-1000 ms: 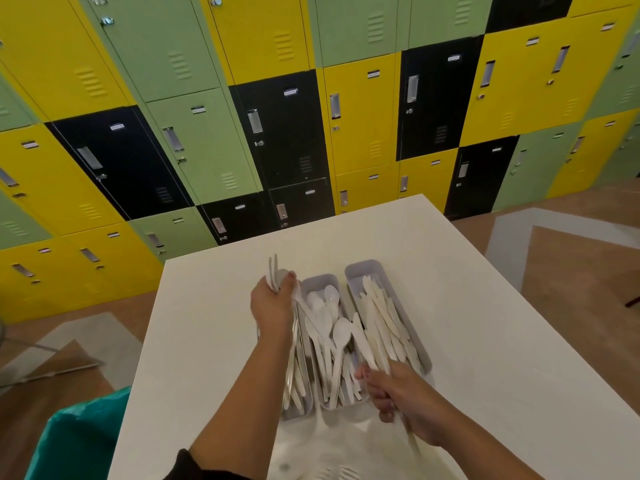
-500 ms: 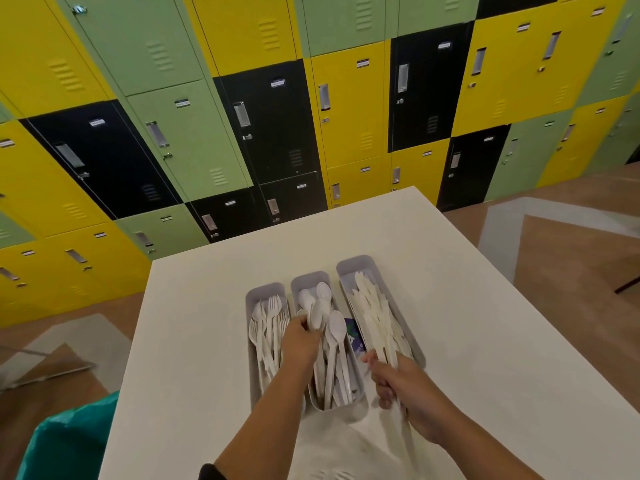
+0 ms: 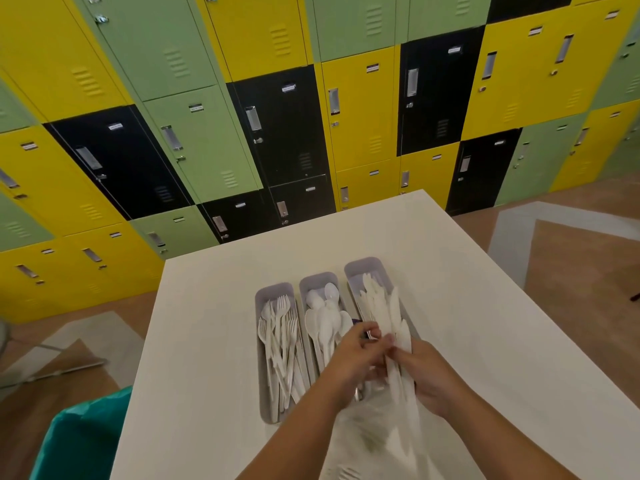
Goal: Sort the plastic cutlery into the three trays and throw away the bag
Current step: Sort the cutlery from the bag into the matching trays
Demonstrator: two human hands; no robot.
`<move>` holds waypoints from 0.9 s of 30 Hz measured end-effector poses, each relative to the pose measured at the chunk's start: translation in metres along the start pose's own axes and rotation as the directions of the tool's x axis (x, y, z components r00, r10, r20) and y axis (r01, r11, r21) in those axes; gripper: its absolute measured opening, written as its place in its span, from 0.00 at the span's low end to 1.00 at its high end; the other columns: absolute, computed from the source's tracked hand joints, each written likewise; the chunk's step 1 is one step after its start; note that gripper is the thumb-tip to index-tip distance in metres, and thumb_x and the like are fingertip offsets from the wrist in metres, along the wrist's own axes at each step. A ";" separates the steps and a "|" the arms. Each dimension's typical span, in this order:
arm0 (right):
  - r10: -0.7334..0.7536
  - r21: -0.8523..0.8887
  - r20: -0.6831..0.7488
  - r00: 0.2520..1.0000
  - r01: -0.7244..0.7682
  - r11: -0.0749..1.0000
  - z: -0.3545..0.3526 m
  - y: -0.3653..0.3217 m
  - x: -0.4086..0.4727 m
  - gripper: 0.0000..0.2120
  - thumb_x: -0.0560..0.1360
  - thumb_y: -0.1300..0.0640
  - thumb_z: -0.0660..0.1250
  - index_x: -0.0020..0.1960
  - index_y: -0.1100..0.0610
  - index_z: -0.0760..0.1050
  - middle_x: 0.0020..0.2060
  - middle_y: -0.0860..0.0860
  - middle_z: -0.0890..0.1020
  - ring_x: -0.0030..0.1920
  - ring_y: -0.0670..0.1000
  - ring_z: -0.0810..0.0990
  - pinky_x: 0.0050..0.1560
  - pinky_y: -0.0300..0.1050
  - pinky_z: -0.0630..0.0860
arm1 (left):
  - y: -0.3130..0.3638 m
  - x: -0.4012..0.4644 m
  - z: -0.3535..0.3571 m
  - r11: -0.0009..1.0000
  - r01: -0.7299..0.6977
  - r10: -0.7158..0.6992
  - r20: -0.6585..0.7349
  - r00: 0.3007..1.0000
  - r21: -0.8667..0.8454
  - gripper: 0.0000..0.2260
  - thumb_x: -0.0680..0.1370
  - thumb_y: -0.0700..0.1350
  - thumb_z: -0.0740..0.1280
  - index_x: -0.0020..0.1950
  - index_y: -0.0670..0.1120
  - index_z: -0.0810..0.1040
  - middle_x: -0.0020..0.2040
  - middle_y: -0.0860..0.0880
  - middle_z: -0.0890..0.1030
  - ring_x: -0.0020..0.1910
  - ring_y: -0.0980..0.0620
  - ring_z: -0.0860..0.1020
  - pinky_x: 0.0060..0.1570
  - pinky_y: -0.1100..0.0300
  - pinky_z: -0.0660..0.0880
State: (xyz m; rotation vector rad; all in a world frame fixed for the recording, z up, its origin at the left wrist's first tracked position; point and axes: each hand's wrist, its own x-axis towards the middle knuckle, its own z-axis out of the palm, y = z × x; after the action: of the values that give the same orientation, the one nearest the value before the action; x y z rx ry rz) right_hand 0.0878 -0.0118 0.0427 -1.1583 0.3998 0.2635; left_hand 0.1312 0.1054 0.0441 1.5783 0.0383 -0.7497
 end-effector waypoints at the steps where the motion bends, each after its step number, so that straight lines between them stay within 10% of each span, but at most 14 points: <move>1: 0.005 -0.024 0.015 1.000 -0.005 1.000 -0.001 -0.001 0.002 0.10 0.77 0.60 0.64 0.56 0.59 0.79 0.48 0.59 0.85 0.50 0.58 0.84 0.49 0.51 0.81 | 0.001 0.001 0.001 1.000 -0.011 0.010 -0.013 1.000 -0.025 0.13 0.77 0.44 0.67 0.60 0.43 0.73 0.46 0.46 0.79 0.42 0.49 0.80 0.39 0.60 0.79; 15: -0.030 -0.249 -0.093 0.995 0.005 0.968 -0.011 -0.014 0.039 0.11 0.76 0.66 0.62 0.53 0.58 0.81 0.44 0.57 0.86 0.46 0.56 0.85 0.47 0.48 0.81 | 0.017 0.057 0.007 0.990 0.118 -0.094 -0.267 0.959 0.074 0.12 0.77 0.37 0.57 0.55 0.39 0.77 0.50 0.36 0.82 0.47 0.38 0.81 0.49 0.40 0.79; 19: -0.108 -0.369 -0.140 0.984 0.050 0.928 -0.011 -0.022 0.060 0.15 0.76 0.66 0.60 0.59 0.56 0.78 0.47 0.55 0.85 0.44 0.51 0.84 0.38 0.36 0.79 | 0.025 0.074 0.010 0.993 0.066 -0.040 -0.248 0.968 0.100 0.13 0.77 0.34 0.57 0.54 0.38 0.80 0.48 0.37 0.82 0.46 0.38 0.81 0.46 0.49 0.80; 23: -0.146 -0.407 -0.100 0.984 0.093 0.909 -0.007 -0.038 0.072 0.23 0.79 0.65 0.53 0.72 0.52 0.63 0.62 0.47 0.74 0.57 0.45 0.74 0.58 0.39 0.70 | 0.024 0.090 0.011 0.988 0.022 0.015 -0.243 0.970 0.150 0.13 0.77 0.34 0.55 0.56 0.36 0.75 0.42 0.42 0.77 0.40 0.47 0.75 0.38 0.57 0.71; 27: -0.127 -0.460 -0.093 0.988 0.071 0.885 -0.010 -0.039 0.080 0.24 0.79 0.64 0.51 0.74 0.52 0.59 0.66 0.45 0.69 0.61 0.47 0.71 0.63 0.41 0.67 | 0.016 0.088 0.007 0.961 -0.002 0.077 -0.261 0.962 0.275 0.17 0.77 0.33 0.54 0.64 0.37 0.73 0.57 0.38 0.79 0.44 0.50 0.78 0.41 0.67 0.74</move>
State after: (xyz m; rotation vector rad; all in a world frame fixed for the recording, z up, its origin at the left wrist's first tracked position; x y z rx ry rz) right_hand 0.1736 -0.0357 0.0365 -1.6606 0.3936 0.2024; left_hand 0.2041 0.0614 0.0162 1.9321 0.1055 -0.5187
